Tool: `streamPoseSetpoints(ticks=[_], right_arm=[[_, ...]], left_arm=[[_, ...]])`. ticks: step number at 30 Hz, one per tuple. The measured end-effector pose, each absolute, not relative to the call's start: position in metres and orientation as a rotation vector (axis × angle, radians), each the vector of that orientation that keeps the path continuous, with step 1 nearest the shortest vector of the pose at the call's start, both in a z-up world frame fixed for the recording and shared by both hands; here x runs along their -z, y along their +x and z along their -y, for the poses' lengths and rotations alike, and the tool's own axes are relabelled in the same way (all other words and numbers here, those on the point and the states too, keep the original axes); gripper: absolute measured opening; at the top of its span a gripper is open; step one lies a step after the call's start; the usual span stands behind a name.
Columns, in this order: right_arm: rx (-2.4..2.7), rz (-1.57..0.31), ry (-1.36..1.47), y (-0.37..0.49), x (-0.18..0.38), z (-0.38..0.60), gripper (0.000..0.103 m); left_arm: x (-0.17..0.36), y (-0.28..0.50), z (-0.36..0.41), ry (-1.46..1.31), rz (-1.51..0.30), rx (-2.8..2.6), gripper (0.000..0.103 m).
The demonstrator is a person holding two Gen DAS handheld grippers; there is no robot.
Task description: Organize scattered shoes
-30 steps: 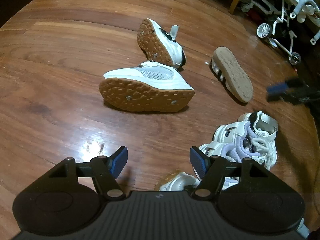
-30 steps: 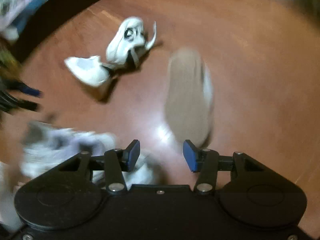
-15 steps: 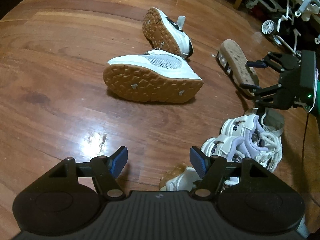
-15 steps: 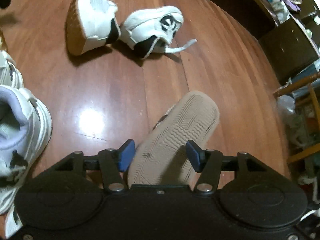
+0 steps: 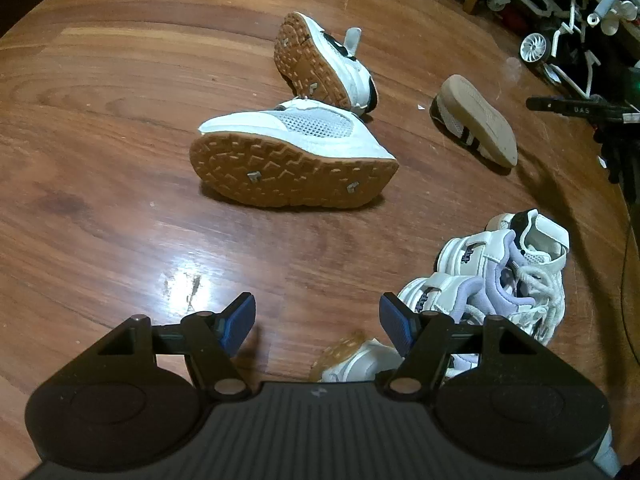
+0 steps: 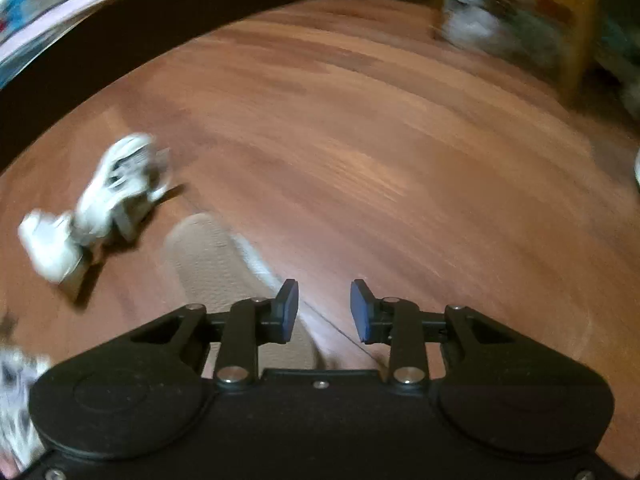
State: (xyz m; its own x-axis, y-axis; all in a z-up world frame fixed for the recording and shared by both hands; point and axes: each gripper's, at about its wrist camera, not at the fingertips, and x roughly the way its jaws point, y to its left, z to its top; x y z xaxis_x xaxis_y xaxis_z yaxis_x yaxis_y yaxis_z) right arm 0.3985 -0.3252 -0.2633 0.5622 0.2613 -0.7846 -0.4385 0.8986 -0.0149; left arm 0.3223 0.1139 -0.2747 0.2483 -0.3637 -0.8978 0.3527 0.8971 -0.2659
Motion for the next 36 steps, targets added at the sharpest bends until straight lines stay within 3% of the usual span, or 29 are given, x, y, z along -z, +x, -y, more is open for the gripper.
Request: streamPoseSetpoints(ticks=[2,7,11,14,18,22,24,31,33,36], right_arm=[[-0.504,-0.826,-0.377,0.384,0.268,0.294,0.076],[-0.665,-0.773,-0.925,0.352,0.317,0.228,0.076],[-0.63,-0.729,-1.019,0.354,0.341,0.234,0.075],[-0.541,-0.809,-0.703,0.389,0.32,0.262,0.055],[-0.4,-0.951,-0.085,0.435,0.301,0.328,0.049],[-0.288,-1.04,0.651,0.442,0.322,0.415,0.046],[-0.241,-1.027,0.734,0.432,0.325,0.442,0.053],[-0.172,-0.975,0.603,0.434,0.315,0.447,0.054],[-0.175,-0.958,0.537,0.44,0.313,0.429,0.063],[-0.148,-0.925,0.492,0.448,0.305,0.415,0.065]], left_arm=[[0.276,0.324,-0.113,-0.011,-1.23,0.484,0.068],[0.277,0.324,-0.111,-0.01,-1.23,0.489,0.068],[0.284,0.323,-0.115,-0.007,-1.248,0.475,0.068],[0.29,0.323,-0.118,-0.002,-1.262,0.467,0.068],[0.295,0.324,-0.118,0.001,-1.274,0.462,0.068],[0.295,0.326,-0.115,0.002,-1.273,0.472,0.068],[0.294,0.328,-0.113,0.003,-1.27,0.479,0.068],[0.294,0.33,-0.108,0.009,-1.273,0.474,0.068],[0.294,0.329,-0.106,0.014,-1.274,0.478,0.068],[0.295,0.327,-0.103,0.017,-1.28,0.48,0.068]])
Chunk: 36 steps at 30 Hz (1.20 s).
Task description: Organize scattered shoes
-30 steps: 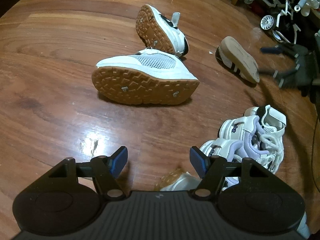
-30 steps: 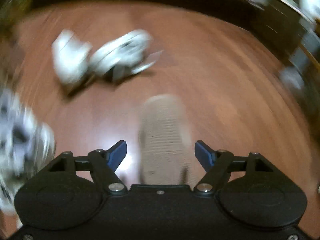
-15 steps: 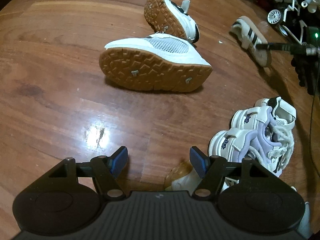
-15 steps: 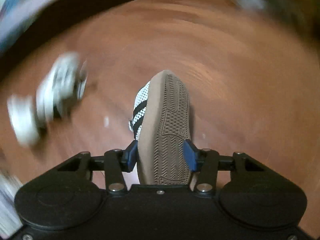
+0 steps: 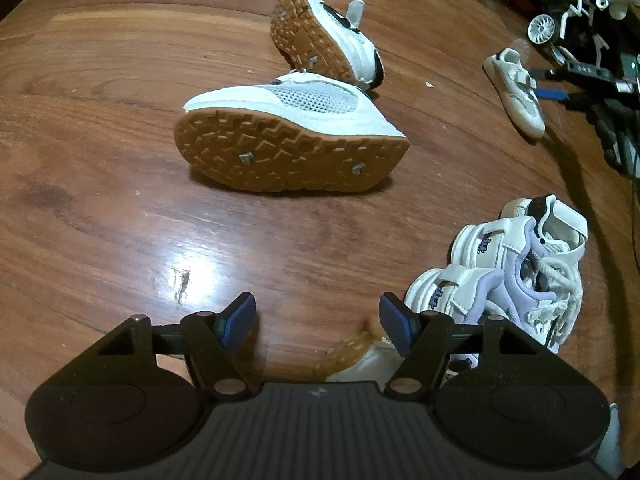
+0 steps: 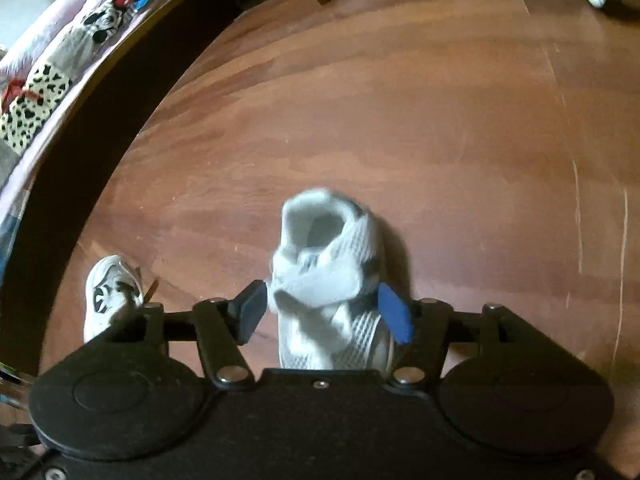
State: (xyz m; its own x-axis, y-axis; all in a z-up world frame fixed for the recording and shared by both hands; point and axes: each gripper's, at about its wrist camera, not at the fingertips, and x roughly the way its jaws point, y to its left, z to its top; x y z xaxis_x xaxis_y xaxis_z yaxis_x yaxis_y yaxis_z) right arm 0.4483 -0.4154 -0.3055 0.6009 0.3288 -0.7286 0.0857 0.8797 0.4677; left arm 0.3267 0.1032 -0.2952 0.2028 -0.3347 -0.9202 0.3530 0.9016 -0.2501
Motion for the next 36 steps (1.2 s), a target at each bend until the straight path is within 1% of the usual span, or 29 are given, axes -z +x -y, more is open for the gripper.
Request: streamPoseSetpoints(ticks=[3,7,11,12,13,14,17,22,30,33,36], right_arm=[[-0.081,-0.904,0.46,0.451,0.301,0.411,0.065],[0.009,-0.931,0.435,0.462,0.307,0.417,0.063],[0.033,-1.021,0.382,0.481,0.329,0.413,0.061],[0.027,-1.028,0.385,0.483,0.332,0.414,0.053],[0.018,-1.036,0.391,0.484,0.333,0.414,0.041],[0.002,-1.049,0.419,0.485,0.334,0.416,0.035],[-0.1,-1.104,0.54,0.484,0.335,0.423,0.024],[-0.205,-1.084,0.612,0.462,0.32,0.429,0.024],[-0.278,-1.149,0.58,0.404,0.287,0.427,0.024],[-0.274,-1.186,0.571,0.376,0.285,0.423,0.024],[-0.224,-1.236,0.595,0.346,0.297,0.416,0.024]], left_arm=[[0.295,0.325,-0.102,0.018,-1.283,0.485,0.068],[0.296,0.324,-0.105,0.021,-1.287,0.481,0.068],[0.299,0.322,-0.111,0.023,-1.296,0.464,0.068],[0.3,0.322,-0.112,0.023,-1.299,0.459,0.068],[0.301,0.322,-0.113,0.023,-1.302,0.456,0.068],[0.301,0.322,-0.113,0.023,-1.302,0.456,0.068],[0.297,0.323,-0.111,0.02,-1.293,0.461,0.068],[0.282,0.33,-0.105,0.005,-1.248,0.477,0.068],[0.26,0.328,-0.105,-0.01,-1.205,0.485,0.068],[0.256,0.328,-0.104,-0.017,-1.197,0.487,0.068],[0.25,0.326,-0.101,-0.018,-1.183,0.503,0.068]])
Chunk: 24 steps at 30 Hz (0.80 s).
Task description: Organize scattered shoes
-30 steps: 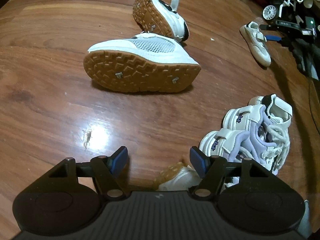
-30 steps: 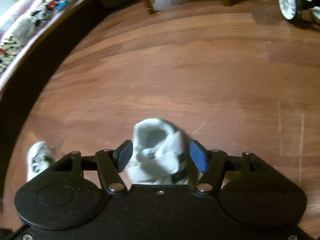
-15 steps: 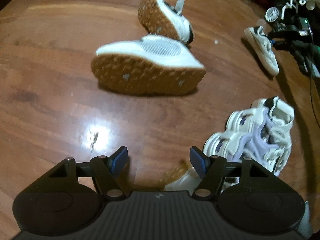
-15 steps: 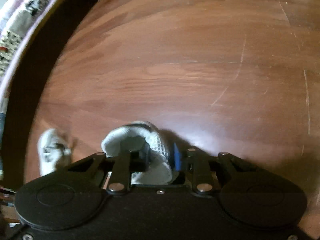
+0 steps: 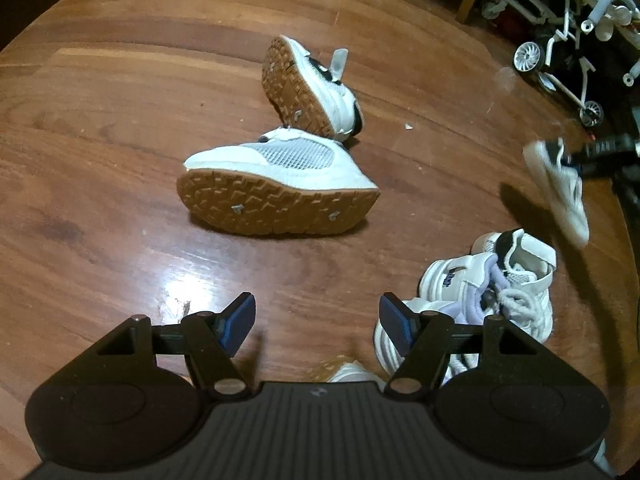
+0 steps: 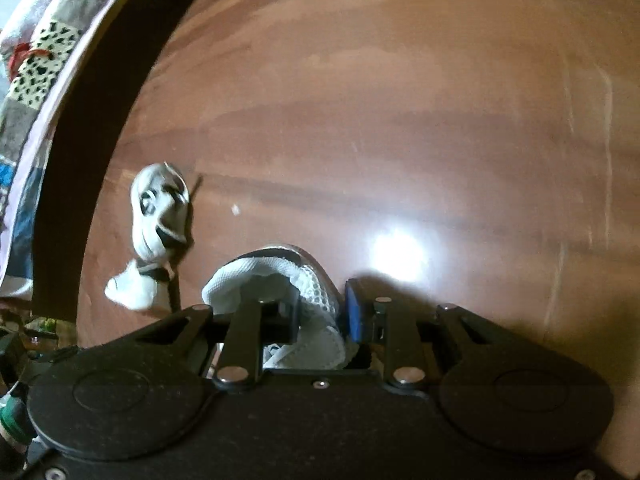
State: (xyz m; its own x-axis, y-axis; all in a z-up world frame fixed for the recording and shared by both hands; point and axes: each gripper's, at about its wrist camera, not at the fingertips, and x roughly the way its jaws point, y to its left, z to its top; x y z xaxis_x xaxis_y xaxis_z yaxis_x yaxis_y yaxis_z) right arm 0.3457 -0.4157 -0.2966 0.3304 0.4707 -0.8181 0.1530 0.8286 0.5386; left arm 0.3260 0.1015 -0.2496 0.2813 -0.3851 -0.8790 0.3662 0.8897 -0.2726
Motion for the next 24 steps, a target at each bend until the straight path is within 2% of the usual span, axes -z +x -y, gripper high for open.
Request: streamPoseSetpoints(ticks=[6,20,22,24], right_arm=[[-0.162,-1.306,0.543,0.313,0.314,0.397,0.024],[-0.072,-1.286,0.476,0.296,0.323,0.358,0.024],[-0.061,-1.278,0.488,0.294,0.323,0.356,0.025],[-0.059,-1.278,0.48,0.291,0.323,0.35,0.03]], left_arm=[[0.244,0.322,-0.104,-0.026,-1.17,0.506,0.068],[0.244,0.319,-0.111,-0.028,-1.17,0.498,0.068],[0.244,0.319,-0.113,-0.028,-1.171,0.497,0.068],[0.245,0.319,-0.113,-0.028,-1.174,0.493,0.068]])
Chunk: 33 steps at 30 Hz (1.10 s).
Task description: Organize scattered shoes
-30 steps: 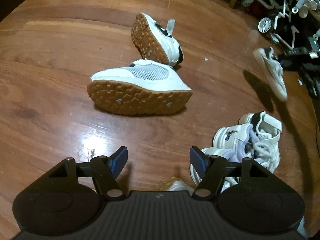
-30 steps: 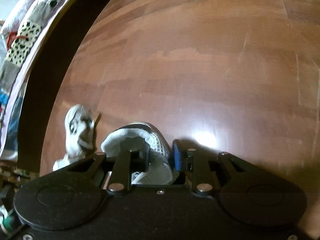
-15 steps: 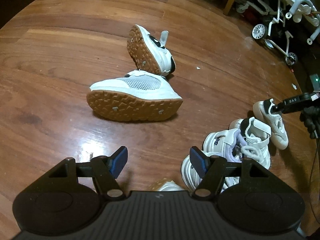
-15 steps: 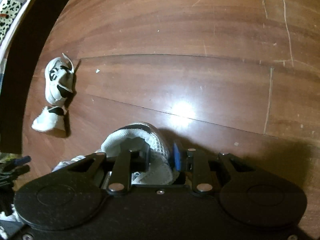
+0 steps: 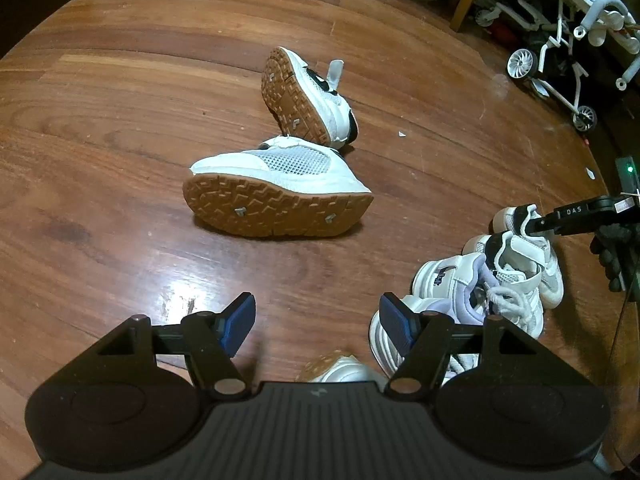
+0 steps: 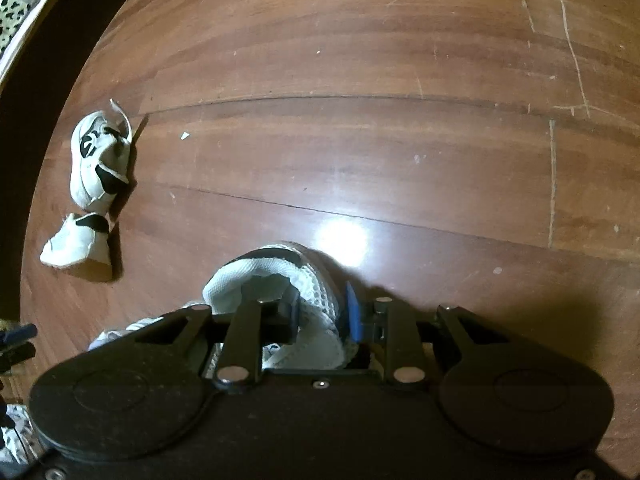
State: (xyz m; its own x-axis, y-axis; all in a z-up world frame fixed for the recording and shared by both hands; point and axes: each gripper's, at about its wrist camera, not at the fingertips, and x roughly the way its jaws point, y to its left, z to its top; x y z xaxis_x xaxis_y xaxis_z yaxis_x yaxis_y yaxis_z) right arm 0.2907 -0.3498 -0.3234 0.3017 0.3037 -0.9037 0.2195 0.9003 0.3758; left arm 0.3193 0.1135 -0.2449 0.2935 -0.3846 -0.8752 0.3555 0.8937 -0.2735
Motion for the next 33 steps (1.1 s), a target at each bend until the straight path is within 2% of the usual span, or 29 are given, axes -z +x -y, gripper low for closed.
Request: streamPoseSetpoints(ticks=[2,6,7,15,24,30,33], right_arm=[[-0.046,-1.278,0.51,0.287,0.324,0.349,0.034],[-0.08,-1.278,0.518,0.286,0.315,0.349,0.052],[-0.091,-1.27,0.498,0.287,0.31,0.348,0.054],[-0.147,-1.186,0.45,0.297,0.283,0.346,0.058],[-0.261,-1.157,0.448,0.311,0.278,0.319,0.061],[-0.31,-1.143,0.478,0.318,0.275,0.3,0.061],[-0.337,-1.145,0.469,0.32,0.274,0.295,0.063]], left_arm=[[0.246,0.32,-0.114,-0.03,-1.175,0.491,0.068],[0.245,0.321,-0.115,-0.039,-1.173,0.494,0.068],[0.245,0.322,-0.116,-0.038,-1.172,0.489,0.068],[0.253,0.335,-0.129,-0.073,-1.154,0.395,0.068],[0.264,0.387,-0.145,-0.191,-0.972,0.218,0.068],[0.271,0.415,-0.12,-0.093,-0.962,0.222,0.068],[0.277,0.41,-0.109,-0.009,-1.019,0.292,0.068]])
